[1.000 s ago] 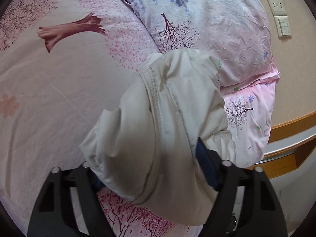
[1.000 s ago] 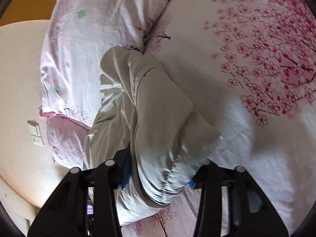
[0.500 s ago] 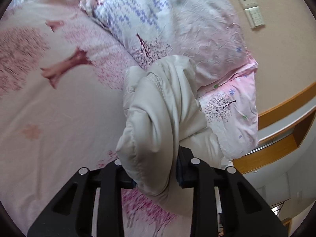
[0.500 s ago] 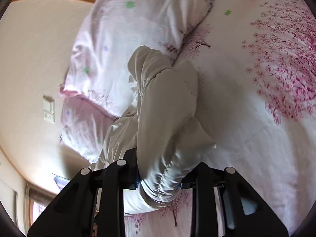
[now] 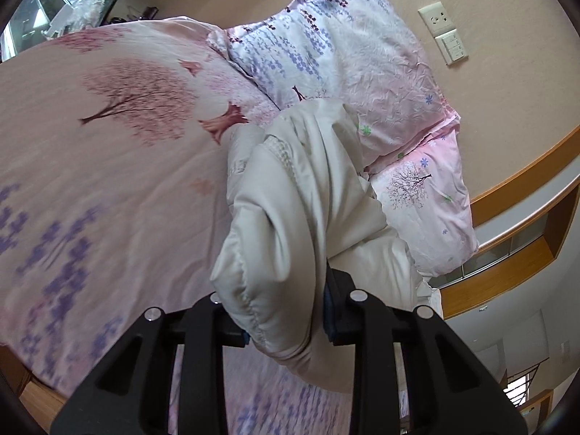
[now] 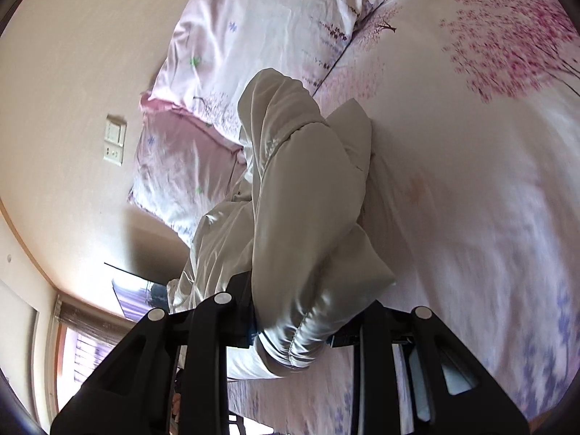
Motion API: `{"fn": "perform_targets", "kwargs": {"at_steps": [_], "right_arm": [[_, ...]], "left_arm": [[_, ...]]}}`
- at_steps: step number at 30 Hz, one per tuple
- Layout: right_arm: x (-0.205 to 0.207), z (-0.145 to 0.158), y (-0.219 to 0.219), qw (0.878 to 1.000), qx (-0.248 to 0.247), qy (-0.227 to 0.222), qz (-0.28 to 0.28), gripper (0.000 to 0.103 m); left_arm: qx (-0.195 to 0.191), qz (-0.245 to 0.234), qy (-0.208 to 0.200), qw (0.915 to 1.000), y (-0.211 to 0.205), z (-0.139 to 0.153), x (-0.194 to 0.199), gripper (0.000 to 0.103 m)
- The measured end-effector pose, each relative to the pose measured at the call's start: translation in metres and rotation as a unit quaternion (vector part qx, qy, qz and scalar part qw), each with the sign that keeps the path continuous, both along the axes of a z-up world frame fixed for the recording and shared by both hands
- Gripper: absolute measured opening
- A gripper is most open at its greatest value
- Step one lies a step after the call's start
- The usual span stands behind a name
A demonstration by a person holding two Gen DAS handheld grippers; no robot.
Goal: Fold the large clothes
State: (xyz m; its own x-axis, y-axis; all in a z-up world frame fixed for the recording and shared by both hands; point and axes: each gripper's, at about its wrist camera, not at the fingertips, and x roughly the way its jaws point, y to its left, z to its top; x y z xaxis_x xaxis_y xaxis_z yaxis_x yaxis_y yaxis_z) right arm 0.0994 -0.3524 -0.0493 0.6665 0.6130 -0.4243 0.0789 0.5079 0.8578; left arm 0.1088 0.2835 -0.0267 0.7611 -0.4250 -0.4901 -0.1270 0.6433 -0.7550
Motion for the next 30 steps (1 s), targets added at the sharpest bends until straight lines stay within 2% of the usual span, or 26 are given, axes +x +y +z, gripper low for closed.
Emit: {"fn": "perform_targets", "kwargs": {"at_steps": [5, 7, 8, 10, 12, 15, 17, 19, 20, 22, 23, 25, 29, 30], "right_arm": [[-0.006, -0.006, 0.005, 0.999, -0.030, 0.011, -0.002, 0.029], [-0.005, -0.010, 0.004, 0.999, -0.038, 0.024, -0.004, 0.039], [-0.006, -0.011, 0.003, 0.998, -0.046, 0.031, -0.008, 0.041], [-0.010, -0.008, 0.001, 0.997, -0.072, 0.034, -0.019, 0.055], [-0.017, 0.002, -0.003, 0.992, -0.115, 0.026, -0.046, 0.063], [-0.027, 0.024, -0.008, 0.979, -0.179, 0.004, -0.101, 0.065], [-0.030, 0.044, 0.000, 0.967, -0.225, -0.031, -0.118, 0.065], [-0.027, 0.065, 0.023, 0.958, -0.262, -0.074, -0.091, 0.062], [-0.023, 0.078, 0.046, 0.952, -0.282, -0.102, -0.056, 0.059], [-0.014, 0.090, 0.082, 0.943, -0.307, -0.128, -0.003, 0.046], [-0.008, 0.094, 0.104, 0.936, -0.322, -0.140, 0.028, 0.042], [0.003, 0.098, 0.143, 0.921, -0.349, -0.153, 0.076, 0.029], [0.018, 0.093, 0.198, 0.897, -0.387, -0.158, 0.141, 0.023], [0.021, 0.091, 0.206, 0.895, -0.391, -0.156, 0.150, 0.021]], "left_arm": [[-0.004, 0.004, -0.001, 1.0000, 0.005, -0.009, -0.012, 0.031], [-0.005, 0.007, 0.007, 0.9999, 0.004, -0.015, -0.011, 0.035], [-0.006, 0.010, 0.009, 0.9999, 0.005, -0.019, -0.011, 0.040], [-0.002, 0.019, 0.015, 0.9997, 0.004, -0.022, -0.012, 0.053], [0.000, 0.024, 0.017, 0.9996, 0.005, -0.024, -0.014, 0.074], [-0.003, 0.027, 0.019, 0.9995, 0.006, -0.026, -0.015, 0.084], [-0.007, 0.024, 0.023, 0.9994, 0.007, -0.030, -0.015, 0.085], [-0.009, 0.021, 0.026, 0.9994, 0.006, -0.033, -0.015, 0.085], [-0.009, 0.020, 0.026, 0.9994, 0.004, -0.033, -0.015, 0.085], [-0.011, 0.017, 0.022, 0.9996, 0.002, -0.033, -0.015, 0.085], [-0.014, 0.015, 0.020, 0.9996, 0.000, -0.033, -0.014, 0.085], [-0.013, 0.014, 0.019, 0.9996, -0.003, -0.032, -0.013, 0.085], [-0.008, 0.016, 0.018, 0.9997, -0.007, -0.031, -0.009, 0.085], [-0.009, 0.017, 0.017, 0.9997, -0.007, -0.031, -0.009, 0.085]]}}
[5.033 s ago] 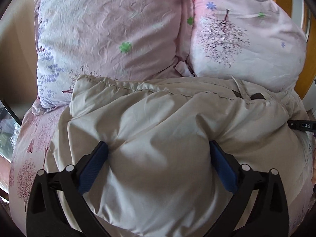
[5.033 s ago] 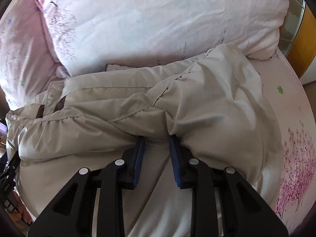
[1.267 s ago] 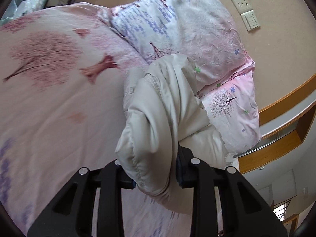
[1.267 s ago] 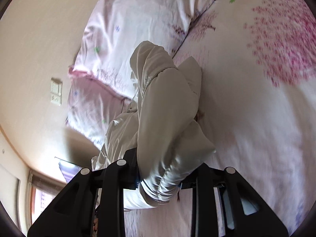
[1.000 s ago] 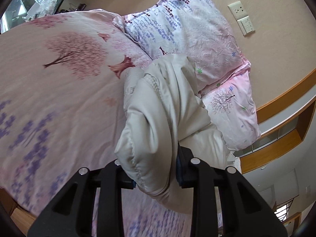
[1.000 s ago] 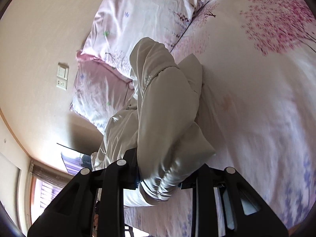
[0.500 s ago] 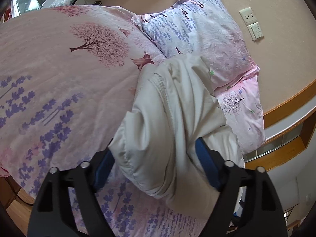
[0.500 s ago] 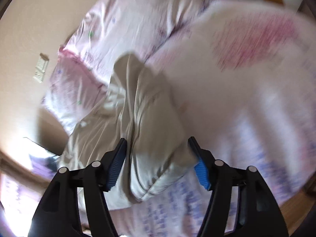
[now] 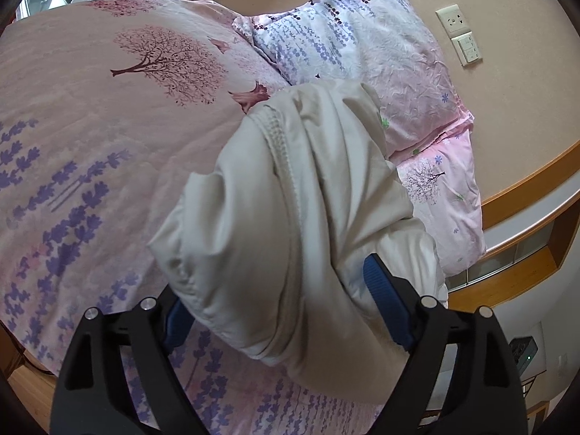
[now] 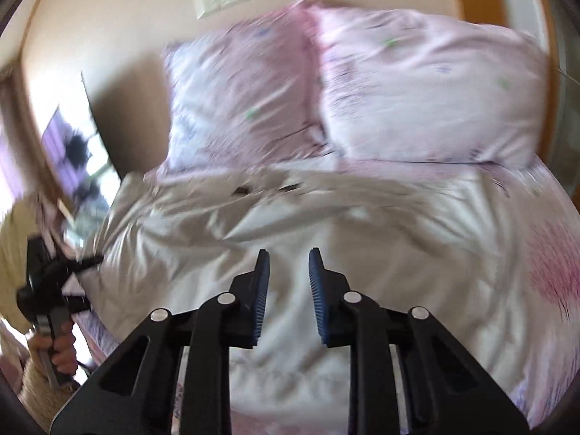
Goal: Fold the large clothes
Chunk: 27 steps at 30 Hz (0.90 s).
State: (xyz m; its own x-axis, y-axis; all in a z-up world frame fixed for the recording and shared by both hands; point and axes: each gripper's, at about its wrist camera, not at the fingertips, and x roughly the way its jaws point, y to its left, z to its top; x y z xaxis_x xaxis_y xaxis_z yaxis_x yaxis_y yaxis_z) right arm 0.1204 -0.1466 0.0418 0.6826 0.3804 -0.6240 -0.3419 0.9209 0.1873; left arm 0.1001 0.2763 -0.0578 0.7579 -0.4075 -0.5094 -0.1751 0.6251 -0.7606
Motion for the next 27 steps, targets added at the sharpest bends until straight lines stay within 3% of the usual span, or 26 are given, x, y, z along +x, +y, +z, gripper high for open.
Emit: {"fn": "perform_targets", "kwargs": {"at_steps": [5, 11, 13, 15, 21, 27], "right_arm": [[0.008, -0.018, 0.013, 0.999, -0.036, 0.025, -0.005, 0.021], [0.011, -0.035, 0.014, 0.998, -0.040, 0.057, -0.006, 0.021], [0.008, -0.038, 0.016, 0.997, -0.052, 0.055, -0.005, 0.022], [0.007, -0.042, 0.021, 0.996, -0.067, 0.053, -0.003, 0.022], [0.011, -0.054, 0.030, 0.994, -0.101, 0.049, -0.005, 0.022], [0.012, -0.062, 0.031, 0.993, -0.113, 0.046, -0.007, 0.022]], "left_arm": [[-0.008, 0.008, 0.003, 0.9999, 0.001, -0.002, 0.003, 0.085], [-0.008, 0.019, 0.005, 0.9998, 0.001, -0.001, 0.006, 0.085], [-0.011, 0.023, 0.004, 0.9997, 0.001, 0.000, 0.007, 0.080], [-0.009, 0.024, 0.000, 0.9997, 0.000, 0.003, 0.008, 0.069], [0.031, 0.017, -0.023, 0.9991, -0.009, 0.029, 0.011, 0.054], [0.084, -0.007, -0.075, 0.9936, -0.032, 0.070, 0.012, 0.050]]}}
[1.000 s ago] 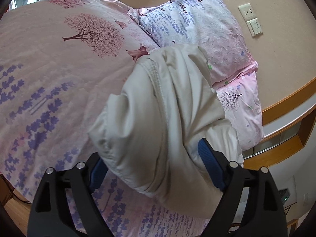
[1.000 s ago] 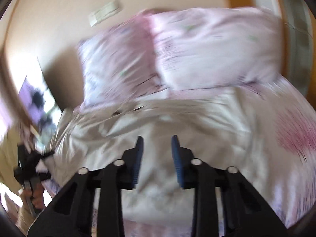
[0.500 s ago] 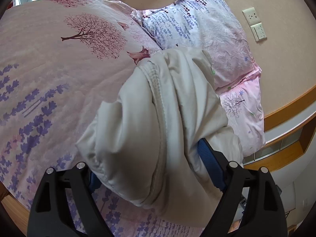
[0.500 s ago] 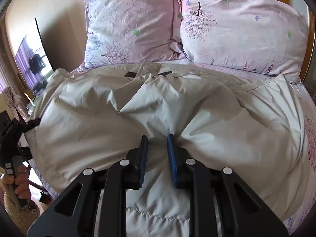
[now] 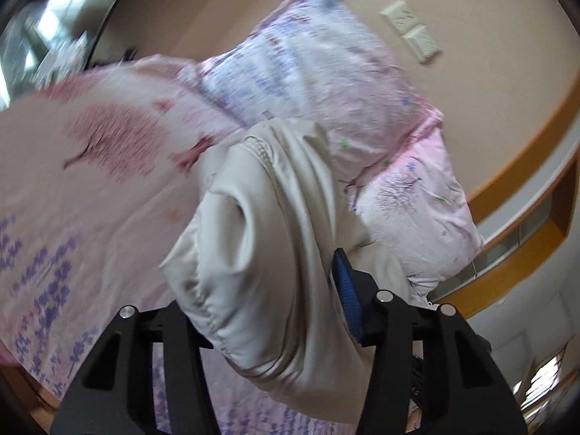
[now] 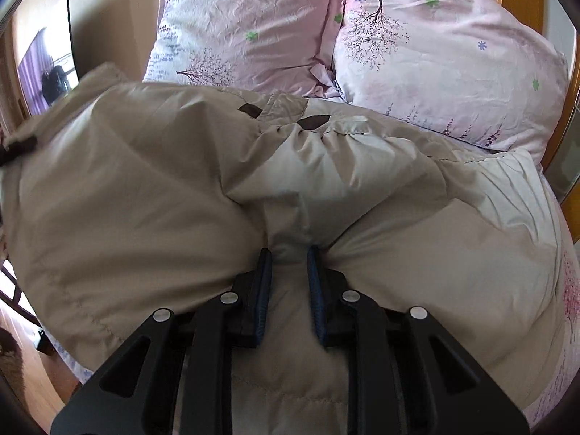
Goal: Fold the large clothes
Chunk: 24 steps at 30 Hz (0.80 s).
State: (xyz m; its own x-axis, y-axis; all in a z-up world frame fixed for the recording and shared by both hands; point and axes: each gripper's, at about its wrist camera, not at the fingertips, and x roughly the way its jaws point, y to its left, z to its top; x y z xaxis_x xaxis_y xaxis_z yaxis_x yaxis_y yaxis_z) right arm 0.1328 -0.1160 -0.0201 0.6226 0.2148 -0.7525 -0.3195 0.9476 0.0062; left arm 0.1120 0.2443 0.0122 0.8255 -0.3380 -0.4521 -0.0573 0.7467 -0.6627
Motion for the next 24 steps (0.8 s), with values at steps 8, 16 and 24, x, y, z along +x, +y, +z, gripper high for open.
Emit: {"fn": "perform_targets", "kwargs": {"at_steps": [8, 16, 24], "right_arm": [[0.005, -0.003, -0.001, 1.000, -0.005, 0.007, 0.004, 0.022], [0.005, 0.007, -0.020, 0.998, 0.065, 0.020, -0.014, 0.022], [0.014, 0.004, -0.006, 0.996, 0.079, 0.049, 0.016, 0.022]], "left_arm": [[0.045, -0.035, -0.064, 0.9963, -0.035, 0.040, -0.003, 0.050], [0.076, -0.068, -0.122, 0.9873, -0.071, 0.070, -0.011, 0.050], [0.087, -0.087, -0.139, 0.9826, -0.084, 0.077, -0.013, 0.050]]}}
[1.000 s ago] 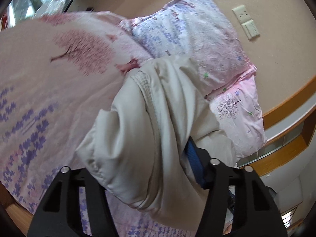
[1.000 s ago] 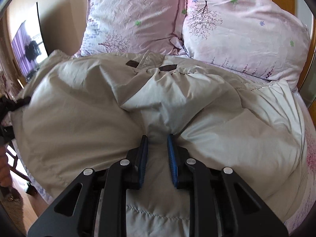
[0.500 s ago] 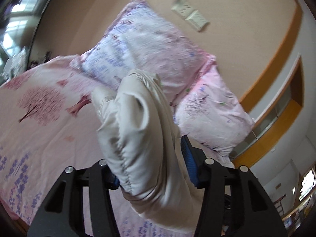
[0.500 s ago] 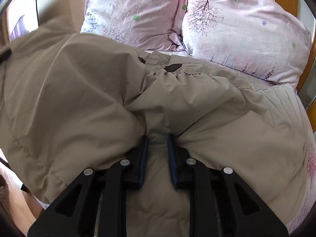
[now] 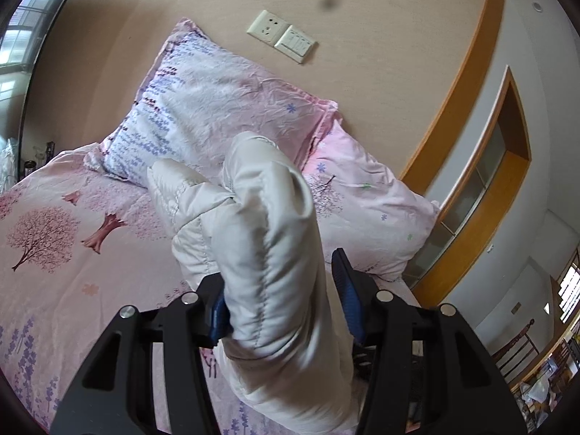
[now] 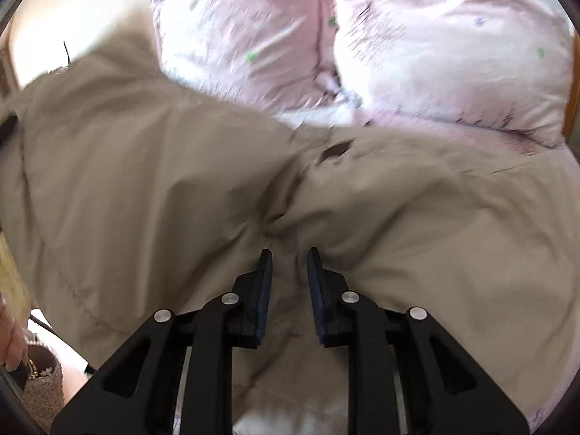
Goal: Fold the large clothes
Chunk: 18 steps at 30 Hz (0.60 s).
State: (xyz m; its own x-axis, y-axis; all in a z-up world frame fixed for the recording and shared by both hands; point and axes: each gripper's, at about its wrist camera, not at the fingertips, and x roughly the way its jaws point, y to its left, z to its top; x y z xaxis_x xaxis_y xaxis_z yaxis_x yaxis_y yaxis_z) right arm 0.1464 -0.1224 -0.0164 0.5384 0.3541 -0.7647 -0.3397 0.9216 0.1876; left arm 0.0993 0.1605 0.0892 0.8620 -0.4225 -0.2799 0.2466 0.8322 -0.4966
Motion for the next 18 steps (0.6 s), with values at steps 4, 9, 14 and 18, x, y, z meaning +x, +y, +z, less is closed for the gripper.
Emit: {"fn": "perform_targets", "kwargs": {"at_steps": [4, 9, 14, 18], "right_arm": [[0.007, -0.007, 0.009, 1.000, -0.021, 0.005, 0.002, 0.022], [0.009, -0.009, 0.009, 1.000, -0.018, 0.011, 0.005, 0.022], [0.014, -0.012, 0.008, 1.000, -0.010, 0.017, 0.002, 0.022], [0.012, -0.011, 0.006, 1.000, -0.004, 0.020, 0.000, 0.021]], "left_arm": [[0.003, -0.020, -0.009, 0.9997, -0.011, 0.003, 0.000, 0.050], [0.003, -0.062, -0.035, 0.9975, -0.036, 0.008, -0.001, 0.050], [-0.002, -0.103, -0.045, 0.9937, -0.065, 0.010, 0.001, 0.050], [-0.005, -0.131, -0.049, 0.9901, -0.084, 0.011, 0.004, 0.050]]}}
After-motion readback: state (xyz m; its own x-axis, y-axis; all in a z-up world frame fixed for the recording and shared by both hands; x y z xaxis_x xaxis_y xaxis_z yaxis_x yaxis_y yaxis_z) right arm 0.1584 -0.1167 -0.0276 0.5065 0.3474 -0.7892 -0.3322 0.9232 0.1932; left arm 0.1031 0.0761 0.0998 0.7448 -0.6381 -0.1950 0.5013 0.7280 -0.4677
